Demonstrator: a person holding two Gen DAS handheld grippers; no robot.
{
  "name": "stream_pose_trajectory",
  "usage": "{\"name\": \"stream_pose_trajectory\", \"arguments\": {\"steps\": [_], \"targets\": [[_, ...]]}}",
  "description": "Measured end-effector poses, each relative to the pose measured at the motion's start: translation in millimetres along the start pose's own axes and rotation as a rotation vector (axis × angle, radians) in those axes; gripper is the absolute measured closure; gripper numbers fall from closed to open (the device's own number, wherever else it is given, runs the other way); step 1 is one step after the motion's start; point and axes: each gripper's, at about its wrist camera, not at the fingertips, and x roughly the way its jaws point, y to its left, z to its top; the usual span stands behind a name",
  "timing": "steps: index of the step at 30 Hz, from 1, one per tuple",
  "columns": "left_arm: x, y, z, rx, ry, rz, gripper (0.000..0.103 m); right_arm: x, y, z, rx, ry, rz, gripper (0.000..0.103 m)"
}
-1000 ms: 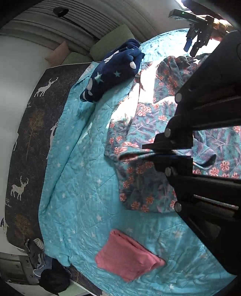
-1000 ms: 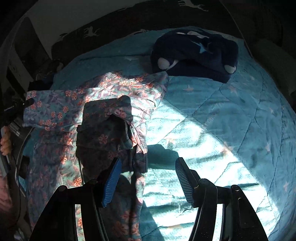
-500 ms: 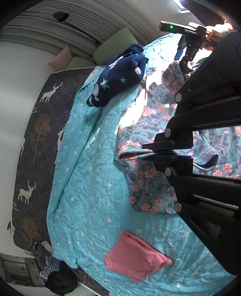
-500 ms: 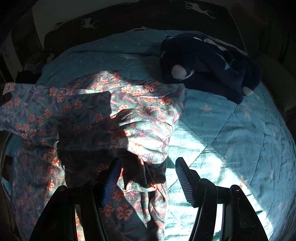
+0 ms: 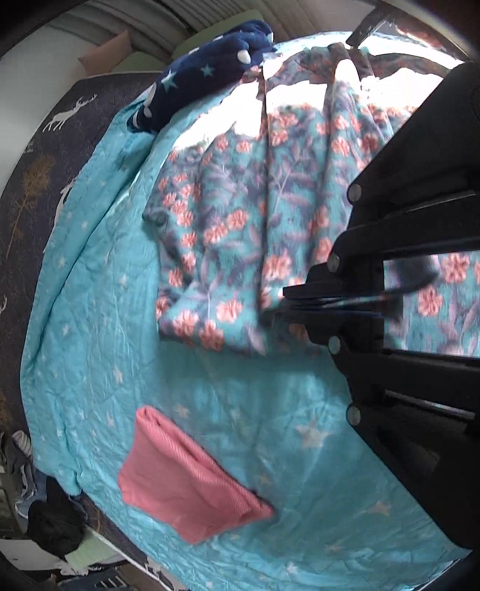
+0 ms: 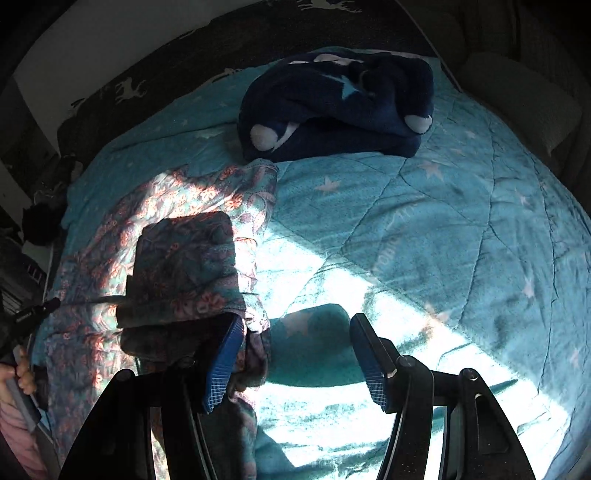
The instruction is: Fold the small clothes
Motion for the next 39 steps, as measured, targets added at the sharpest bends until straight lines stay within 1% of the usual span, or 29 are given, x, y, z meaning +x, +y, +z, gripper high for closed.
{"name": "stream_pose_trajectory", "arguments": {"steps": [1,3,6,7,8,9,10,11,13,14,15,16,17,18,20,22,23,24,25,26,27,28,30,31,32,34,36,39], "targets": [[-1.4,4.2,0.5,-0.007,-0.007,0.007,0.097,-4.7,-4.4,0.0,0.019,-0.004,0.005,0.042],[-4.8,13.9,3.3,-0.035,-0.011,-0.008,0.097,-15.3,-12.1,2.2,0.048,-0.019,0.028,0.042],[-15.7,16.3,7.3,-0.049,-0.025,-0.056,0.097,-26.8,-11.7,11.9,0.038,-0.041,0.058,0.041],[-18.0,14.4,7.4,-0.047,-0.021,-0.078,0.093,-28.9,-9.5,15.4,0.024,-0.048,0.054,0.041],[-18.0,10.5,7.9,-0.042,-0.009,-0.097,0.078,-29.7,-6.5,19.2,0.013,-0.054,0.043,0.041],[-16.9,6.5,7.0,-0.033,0.004,-0.117,0.069,-29.5,-3.6,22.2,0.007,-0.057,0.036,0.041],[-13.8,1.6,6.2,-0.015,0.015,-0.122,0.053,-26.5,-0.1,25.9,0.003,-0.054,0.041,0.041],[-10.0,-4.0,6.5,0.005,0.023,-0.113,0.05,-24.4,2.5,28.0,0.003,-0.047,0.053,0.041],[5.1,-15.8,8.2,0.067,0.045,-0.063,0.05,-18.1,9.3,31.9,0.0,-0.032,0.079,0.041],[12.1,-18.3,9.2,0.083,0.056,-0.049,0.053,-14.8,13.6,33.2,-0.008,-0.027,0.085,0.041],[19.9,-20.5,10.4,0.09,0.069,-0.045,0.063,-12.2,17.8,33.2,-0.017,-0.025,0.088,0.041],[27.0,-22.1,10.9,0.098,0.089,-0.053,0.098,-8.8,21.0,34.8,-0.028,-0.024,0.087,0.041],[28.9,-22.4,10.5,0.104,0.101,-0.066,0.097,-5.5,23.4,36.6,-0.038,-0.023,0.086,0.041],[26.3,-23.7,10.6,0.105,0.084,-0.066,0.097,-1.8,24.1,38.6,-0.041,-0.018,0.082,0.041],[9.8,-24.8,12.9,0.097,0.03,-0.075,0.097,6.2,20.5,42.9,-0.019,-0.001,0.077,0.041],[-14.8,-20.6,22.9,0.08,-0.059,-0.102,0.097,11.9,15.9,47.3,0.007,0.014,0.091,0.041],[-22.7,-16.4,29.8,0.078,-0.091,-0.105,0.097,13.7,15.1,49.3,0.01,0.015,0.09,0.041],[-23.2,-12.4,35.8,0.083,-0.107,-0.076,0.097,15.5,15.1,51.5,0.008,0.013,0.08,0.041],[-18.0,-7.1,40.5,0.088,-0.11,-0.011,0.097,17.6,15.9,53.6,0.004,0.01,0.071,0.041],[-9.4,-1.6,42.8,0.087,-0.094,0.026,0.097,20.4,17.0,55.4,-0.003,0.012,0.072,0.041],[-1.1,3.1,42.1,0.08,-0.064,0.01,0.097,23.8,18.5,56.9,-0.008,0.019,0.076,0.041],[6.7,7.2,38.6,0.067,-0.024,-0.036,0.097,27.0,19.8,57.4,-0.008,0.025,0.082,0.041],[10.0,7.5,30.8,0.06,-0.017,-0.059,0.095,33.5,22.3,56.5,-0.006,0.036,0.09,0.041],[10.2,7.0,27.4,0.065,-0.016,-0.069,0.083,36.6,23.2,55.8,-0.005,0.042,0.093,0.041],[10.5,6.2,24.9,0.068,-0.009,-0.078,0.067,39.7,24.3,54.8,-0.004,0.05,0.093,0.041],[9.7,7.7,22.5,0.065,-0.01,-0.052,0.055,45.0,26.3,53.9,-0.001,0.067,0.096,0.041],[10.0,5.9,22.3,0.068,-0.013,-0.038,0.055,47.0,29.3,53.3,-0.008,0.078,0.107,0.041],[9.0,11.8,22.3,0.037,-0.002,-0.053,0.053,47.3,33.7,52.7,-0.021,0.085,0.127,0.041]]}}
